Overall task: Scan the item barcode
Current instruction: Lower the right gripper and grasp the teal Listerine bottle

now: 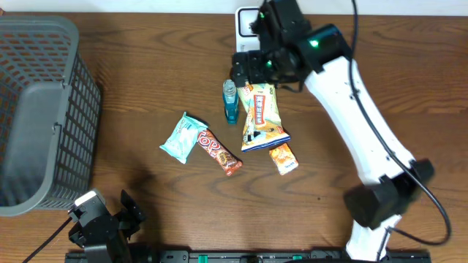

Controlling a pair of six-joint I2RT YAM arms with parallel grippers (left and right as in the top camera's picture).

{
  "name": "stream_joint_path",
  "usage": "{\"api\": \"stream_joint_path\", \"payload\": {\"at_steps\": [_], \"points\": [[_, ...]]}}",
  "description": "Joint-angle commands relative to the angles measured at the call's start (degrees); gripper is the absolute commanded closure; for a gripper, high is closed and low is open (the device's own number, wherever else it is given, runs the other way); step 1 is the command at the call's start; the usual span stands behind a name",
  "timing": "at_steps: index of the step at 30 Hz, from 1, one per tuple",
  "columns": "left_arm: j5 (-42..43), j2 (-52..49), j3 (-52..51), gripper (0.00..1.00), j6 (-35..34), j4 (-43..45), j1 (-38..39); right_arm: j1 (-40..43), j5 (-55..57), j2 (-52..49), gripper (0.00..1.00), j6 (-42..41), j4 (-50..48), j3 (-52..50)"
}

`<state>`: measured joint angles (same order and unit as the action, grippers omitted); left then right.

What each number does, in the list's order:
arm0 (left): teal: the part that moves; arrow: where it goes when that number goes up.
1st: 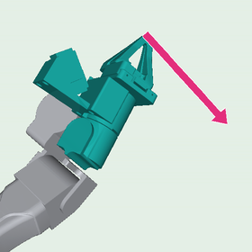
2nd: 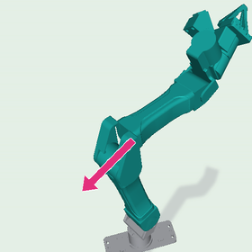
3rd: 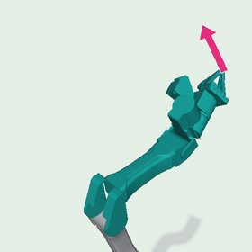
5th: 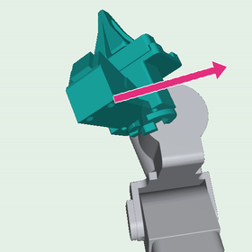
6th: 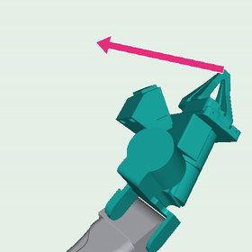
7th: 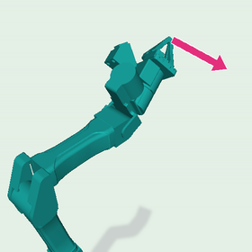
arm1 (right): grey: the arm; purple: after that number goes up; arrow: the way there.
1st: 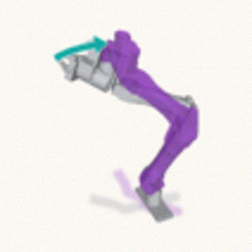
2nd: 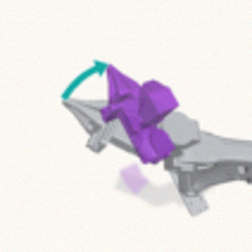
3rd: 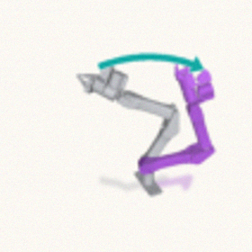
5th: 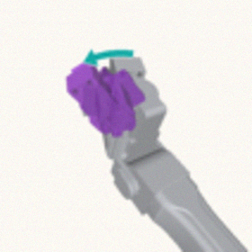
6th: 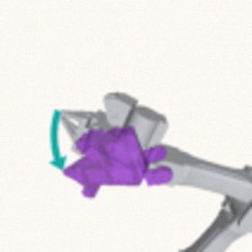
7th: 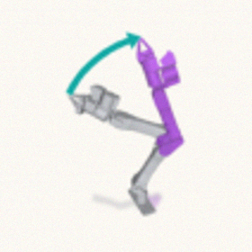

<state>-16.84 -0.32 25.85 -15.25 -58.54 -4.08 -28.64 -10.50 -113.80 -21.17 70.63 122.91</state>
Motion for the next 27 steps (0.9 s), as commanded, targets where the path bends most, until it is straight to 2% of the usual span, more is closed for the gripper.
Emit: {"api": "stream_joint_path", "payload": {"at_steps": [1, 15, 27], "points": [[-0.52, 0.09, 0.59, 0.03, -0.52, 0.00, -0.09, -1.22, 0.72, -2.21, 0.01, -1.60, 0.37, 5.64], [-0.52, 0.09, 0.59, 0.03, -0.52, 0.00, -0.09, -5.29, 6.19, -10.51, 0.02, -12.09, -8.76, 6.25], [-0.52, 0.09, 0.59, 0.03, -0.52, -0.02, -0.09, -7.48, 8.13, -17.35, 0.04, -13.75, -11.13, 6.25]]}}
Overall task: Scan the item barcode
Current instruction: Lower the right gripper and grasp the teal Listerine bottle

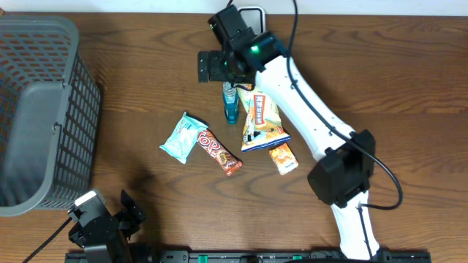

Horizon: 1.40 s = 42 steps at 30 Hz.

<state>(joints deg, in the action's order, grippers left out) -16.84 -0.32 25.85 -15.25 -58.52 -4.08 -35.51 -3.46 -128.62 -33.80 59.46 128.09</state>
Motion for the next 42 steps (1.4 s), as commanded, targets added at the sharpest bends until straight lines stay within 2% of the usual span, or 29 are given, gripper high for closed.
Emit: {"api": "stream_joint_path", "payload": {"at_steps": [1, 3, 12, 15, 25, 27, 30, 37, 42], "points": [[-0.52, 0.09, 0.59, 0.03, -0.52, -0.02, -0.09, -0.59, 1.05, -3.10, 0.06, -1.42, 0.11, 1.07], [-0.52, 0.09, 0.59, 0.03, -0.52, -0.02, -0.09, -0.61, 1.03, -4.17, 0.11, -2.27, 0.48, 1.07], [-0.52, 0.09, 0.59, 0.03, -0.52, -0.02, -0.09, -0.70, 3.52, -5.40, 0.11, -1.29, 4.37, 1.07], [-0.52, 0.09, 0.59, 0.02, -0.52, -0.02, -0.09, -0.76, 3.45, -6.23, 0.14, -0.96, 5.35, 1.05], [-0.52, 0.09, 0.59, 0.02, -0.52, -0.04, -0.09, -0.87, 3.10, -7.50, 0.44, 2.80, 8.28, 0.63], [-0.52, 0.09, 0.59, 0.03, -0.52, -0.02, -0.09, -0.87, 3.13, -7.50, 0.54, 3.10, 8.81, 0.39], [-0.52, 0.09, 0.59, 0.03, -0.52, -0.02, -0.09, -0.74, 3.13, -7.50, 0.64, 4.68, 9.55, 0.11], [-0.52, 0.09, 0.59, 0.03, -0.52, -0.02, -0.09, 0.00, -4.63, -7.04, 0.87, 17.90, 9.99, 0.17], [-0.52, 0.09, 0.59, 0.03, -0.52, -0.02, -0.09, 3.37, -18.75, -4.46, 0.94, 28.09, 12.96, 0.22]]}}
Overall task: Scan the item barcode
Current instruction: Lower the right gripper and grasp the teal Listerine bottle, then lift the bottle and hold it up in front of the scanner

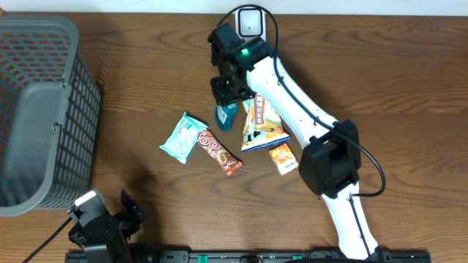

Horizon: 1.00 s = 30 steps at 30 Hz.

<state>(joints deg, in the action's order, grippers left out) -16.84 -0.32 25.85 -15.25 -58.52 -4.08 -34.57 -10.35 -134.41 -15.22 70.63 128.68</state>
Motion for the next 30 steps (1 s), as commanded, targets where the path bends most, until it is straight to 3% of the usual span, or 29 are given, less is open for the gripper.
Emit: {"api": "stream_joint_path", "payload": {"at_steps": [1, 12, 17, 18, 25, 30], "points": [[-0.52, 0.09, 0.59, 0.03, -0.52, -0.02, -0.09, 3.43, -14.78, 2.25, 0.94, 11.69, 2.75, -0.37], [-0.52, 0.09, 0.59, 0.03, -0.52, -0.02, -0.09, 14.08, -30.82, 14.49, 0.93, 26.40, 16.92, -0.37], [-0.52, 0.09, 0.59, 0.03, -0.52, -0.02, -0.09, 17.77, -44.00, 16.48, 0.99, 42.69, 26.71, -0.74], [-0.52, 0.09, 0.59, 0.03, -0.52, -0.02, -0.09, 18.10, -44.41, 16.59, 0.99, 42.56, 26.69, -1.44], [-0.52, 0.09, 0.59, 0.03, -0.52, -0.02, -0.09, 18.36, -59.87, 16.57, 0.96, 61.07, 26.69, -13.86], [-0.52, 0.09, 0.59, 0.03, -0.52, -0.02, -0.09, 18.40, -66.58, 16.55, 0.94, 66.71, 26.71, -23.17]]}}
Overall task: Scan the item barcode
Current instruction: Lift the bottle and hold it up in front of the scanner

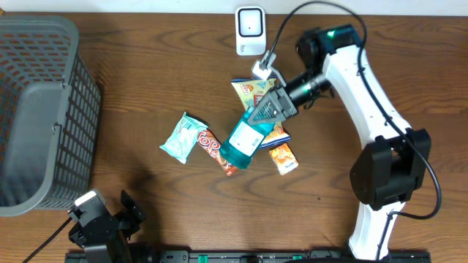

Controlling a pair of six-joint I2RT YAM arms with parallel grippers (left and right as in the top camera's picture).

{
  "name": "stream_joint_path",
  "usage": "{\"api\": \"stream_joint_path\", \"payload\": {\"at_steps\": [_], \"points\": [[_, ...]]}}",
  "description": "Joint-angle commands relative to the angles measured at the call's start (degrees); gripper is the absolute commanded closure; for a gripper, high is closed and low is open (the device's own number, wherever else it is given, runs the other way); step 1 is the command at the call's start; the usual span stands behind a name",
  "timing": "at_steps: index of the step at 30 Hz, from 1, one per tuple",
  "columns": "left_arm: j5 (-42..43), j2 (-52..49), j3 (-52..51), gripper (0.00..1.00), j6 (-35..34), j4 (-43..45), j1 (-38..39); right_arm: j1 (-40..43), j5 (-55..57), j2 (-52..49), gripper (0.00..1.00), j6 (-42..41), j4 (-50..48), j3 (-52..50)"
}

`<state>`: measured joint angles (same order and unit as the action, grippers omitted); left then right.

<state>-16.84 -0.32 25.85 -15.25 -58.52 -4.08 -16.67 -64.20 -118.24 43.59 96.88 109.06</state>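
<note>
My right gripper (262,113) is shut on a blue-green clear bottle (240,145), which hangs tilted and raised above the pile of snacks in the middle of the table. The white barcode scanner (250,20) stands at the far edge, well behind the bottle. The right arm reaches in from the right. My left gripper (126,213) rests at the near left edge; its jaws are too dark to read.
A teal packet (183,137), a red bar (216,152), a yellow snack bag (253,90) and a small orange packet (284,158) lie under and around the bottle. A grey mesh basket (44,109) fills the left side.
The right gripper was low over the bottle standing beside the snack bag. Now it holds the bottle lifted and tilted, nearer the front, and the arm has swung over to the right.
The right gripper was first near the scanner, with the bottle standing upright beside the snack bag. It then stood just left of the bottle's top, then down on the bottle. Now the bottle is off the table in its grip. The left arm never moved.
</note>
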Motion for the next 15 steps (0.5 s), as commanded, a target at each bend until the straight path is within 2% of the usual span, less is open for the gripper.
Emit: {"api": "stream_joint_path", "payload": {"at_steps": [1, 6, 15], "points": [[-0.52, 0.09, 0.59, 0.03, -0.52, -0.02, -0.09, 0.50, -13.49, 0.37, 0.94, 7.89, 0.46, -4.92], [-0.52, 0.09, 0.59, 0.03, -0.52, -0.02, -0.09, 0.50, -12.83, 0.37, 0.95, 7.91, 0.50, -8.68], [-0.52, 0.09, 0.59, 0.03, -0.52, -0.02, -0.09, 0.50, -4.63, 1.38, 0.98, 6.36, 0.63, -6.25]]}}
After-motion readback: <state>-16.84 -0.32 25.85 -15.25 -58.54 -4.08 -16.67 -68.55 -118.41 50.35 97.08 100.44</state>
